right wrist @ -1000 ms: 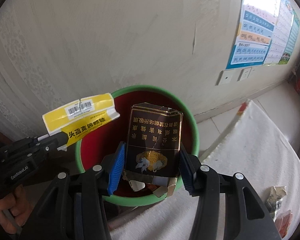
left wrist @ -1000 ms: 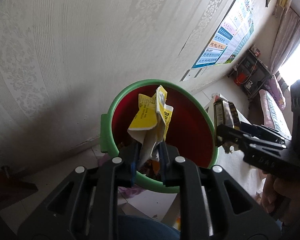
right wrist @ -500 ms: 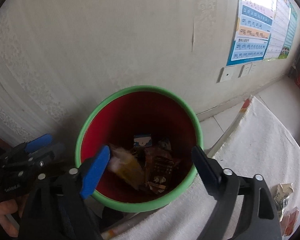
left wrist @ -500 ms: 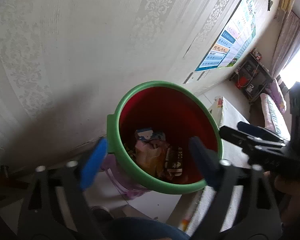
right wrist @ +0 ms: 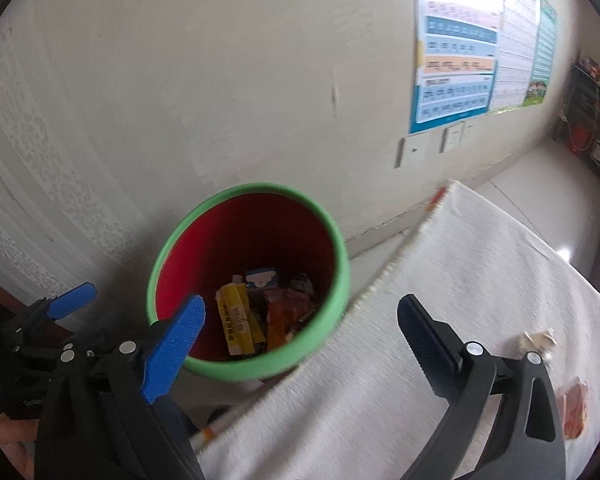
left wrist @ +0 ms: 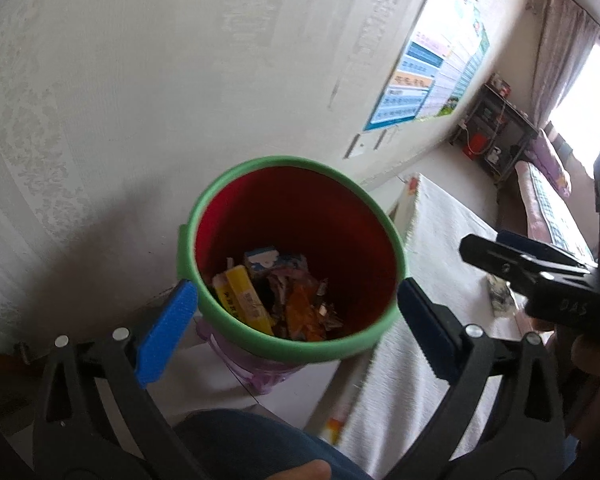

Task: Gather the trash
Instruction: 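Move both tools back over the remaining wrappers on the table, then grasp the silver-black wrapper with the left tool while the right tool grasps the pink strawberry packet, then carry the silver-black wrapper and strawberry packet to the red bin and open both tools, then move both tools back over the last two packets on the table, then grasp the pink bag with the left tool while the right tool grasps the Pocky box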

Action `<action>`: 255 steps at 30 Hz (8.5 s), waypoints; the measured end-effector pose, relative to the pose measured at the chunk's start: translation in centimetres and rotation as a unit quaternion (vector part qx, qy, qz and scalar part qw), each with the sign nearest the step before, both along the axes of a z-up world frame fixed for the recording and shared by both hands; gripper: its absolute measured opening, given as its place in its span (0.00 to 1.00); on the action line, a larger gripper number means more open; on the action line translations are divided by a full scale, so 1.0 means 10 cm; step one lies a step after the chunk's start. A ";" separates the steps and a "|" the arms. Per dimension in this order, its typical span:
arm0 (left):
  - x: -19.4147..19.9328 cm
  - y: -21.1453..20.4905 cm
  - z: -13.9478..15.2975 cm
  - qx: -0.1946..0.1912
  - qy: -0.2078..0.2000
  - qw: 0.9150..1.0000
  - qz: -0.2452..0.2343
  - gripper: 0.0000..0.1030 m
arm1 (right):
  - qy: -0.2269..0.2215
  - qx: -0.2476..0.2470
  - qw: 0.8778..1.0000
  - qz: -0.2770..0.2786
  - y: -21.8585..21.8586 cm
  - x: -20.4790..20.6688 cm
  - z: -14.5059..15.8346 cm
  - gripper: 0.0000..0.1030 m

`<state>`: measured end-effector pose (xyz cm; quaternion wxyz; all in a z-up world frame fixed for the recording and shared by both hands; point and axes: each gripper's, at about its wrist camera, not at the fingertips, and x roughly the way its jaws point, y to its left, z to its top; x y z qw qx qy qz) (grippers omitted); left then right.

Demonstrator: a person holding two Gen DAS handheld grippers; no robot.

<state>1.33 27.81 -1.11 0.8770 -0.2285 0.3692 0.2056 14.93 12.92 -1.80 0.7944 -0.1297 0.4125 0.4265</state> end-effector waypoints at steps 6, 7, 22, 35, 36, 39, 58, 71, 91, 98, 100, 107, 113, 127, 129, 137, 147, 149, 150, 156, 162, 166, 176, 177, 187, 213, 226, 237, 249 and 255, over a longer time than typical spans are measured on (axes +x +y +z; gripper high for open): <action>0.13 -0.39 0.06 0.006 0.005 0.999 -0.034 0.95 | -0.004 -0.003 0.999 -0.034 -0.60 0.07 0.01 0.91; 0.15 -0.44 0.07 0.007 0.006 0.999 -0.038 0.95 | -0.003 -0.003 0.999 -0.039 -0.68 0.08 0.00 0.92; 0.67 -1.45 0.16 0.016 0.011 0.992 -0.128 0.95 | -0.003 0.003 0.988 -0.153 -2.17 0.35 -0.05 0.92; 1.16 -2.06 0.04 -0.001 0.025 0.982 -0.190 0.95 | 0.006 -0.011 0.974 -0.227 -3.10 0.61 -0.26 0.92; 1.20 -2.09 0.04 -0.001 0.025 0.981 -0.193 0.95 | 0.008 -0.013 0.973 -0.229 -3.12 0.62 -0.29 0.92; 1.31 -2.16 0.04 -0.004 0.027 0.979 -0.201 0.95 | 0.015 -0.016 0.973 -0.232 -3.19 0.68 -0.36 0.91; 2.10 -2.44 -0.46 -0.067 0.068 0.968 -0.230 0.94 | 0.077 -0.018 0.967 -0.242 -3.35 1.20 -0.86 0.82; 2.66 -2.49 -0.90 -0.083 0.124 0.964 -0.219 0.66 | 0.115 -0.028 0.965 -0.233 -3.21 1.42 -1.12 0.66; 2.41 -2.34 -0.69 -0.090 0.093 0.969 -0.211 0.46 | 0.100 0.004 0.967 -0.236 -3.30 1.31 -0.85 0.31; 2.19 -2.32 -0.46 -0.067 0.075 0.971 -0.217 0.46 | 0.077 0.011 0.970 -0.231 -3.26 1.15 -0.64 0.31; 2.12 -2.30 -0.40 -0.065 0.069 0.971 -0.220 0.47 | 0.070 0.012 0.971 -0.227 -3.25 1.08 -0.58 0.31; 1.84 -2.19 -0.20 -0.055 0.052 0.972 -0.221 0.47 | 0.049 0.014 0.975 -0.215 -3.13 0.86 -0.38 0.31; 1.54 -1.99 -0.08 -0.055 0.039 0.977 -0.205 0.47 | 0.038 0.016 0.979 -0.202 -2.96 0.73 -0.26 0.31; 1.06 -1.32 0.05 -0.041 0.022 0.988 -0.149 0.47 | 0.019 0.022 0.991 -0.133 -2.15 0.46 -0.04 0.31; 1.00 -1.21 0.07 -0.039 0.019 0.989 -0.140 0.47 | 0.017 0.022 0.992 -0.123 -2.02 0.44 -0.01 0.31; 0.75 -0.72 0.09 -0.035 0.017 0.995 -0.092 0.47 | 0.007 0.029 0.996 -0.081 -1.43 0.38 0.11 0.31; 0.52 -0.17 0.05 -0.041 0.020 0.998 -0.047 0.47 | 0.006 0.030 0.999 -0.024 -0.68 0.25 0.12 0.31; 0.50 -0.08 0.04 -0.043 0.021 0.998 -0.042 0.47 | 0.007 0.031 0.999 -0.014 -0.52 0.23 0.12 0.31; 0.50 -0.06 0.04 -0.043 0.021 0.998 -0.042 0.47 | 0.008 0.031 0.999 -0.010 -0.46 0.23 0.12 0.31; 0.44 0.14 -0.01 -0.045 0.022 0.998 -0.032 0.47 | 0.007 0.025 1.000 0.017 -0.05 0.21 0.08 0.31; 0.43 0.35 -0.13 -0.052 0.029 0.998 -0.019 0.47 | 0.014 0.017 0.999 0.033 0.26 0.21 -0.04 0.31; 0.45 0.44 -0.20 -0.058 0.031 0.998 -0.016 0.47 | 0.019 0.009 0.999 0.040 0.43 0.20 -0.12 0.31; 0.50 0.59 -0.35 -0.069 0.042 0.997 -0.014 0.47 | 0.030 -0.011 0.998 0.048 0.67 0.21 -0.34 0.33; 0.50 0.60 -0.37 -0.072 0.044 0.996 -0.015 0.47 | 0.034 -0.014 0.998 0.051 0.70 0.21 -0.38 0.33; 0.40 0.67 -0.43 -0.082 0.043 0.996 0.004 0.80 | 0.042 -0.022 0.998 0.046 0.72 0.24 -0.50 0.63; 0.48 -0.18 -0.02 -0.058 0.029 0.997 -0.032 0.95 | 0.023 0.004 0.999 -0.047 -0.72 0.26 -0.08 0.88; 0.76 -1.22 0.02 -0.039 0.041 0.989 -0.137 0.95 | 0.018 0.001 0.993 -0.117 -1.82 0.20 -0.07 0.91; 0.91 -2.22 -0.16 -0.045 0.069 0.965 -0.250 0.95 | 0.028 -0.015 0.980 -0.199 -2.89 0.26 -0.29 0.91; 0.91 -2.97 -0.50 -0.064 0.130 0.920 -0.364 0.95 | 0.050 -0.025 0.971 -0.232 -3.45 0.27 -0.54 0.91; 0.96 -3.16 -0.82 -0.070 0.170 0.902 -0.391 0.95 | 0.051 -0.022 0.971 -0.231 -3.48 0.26 -0.54 0.91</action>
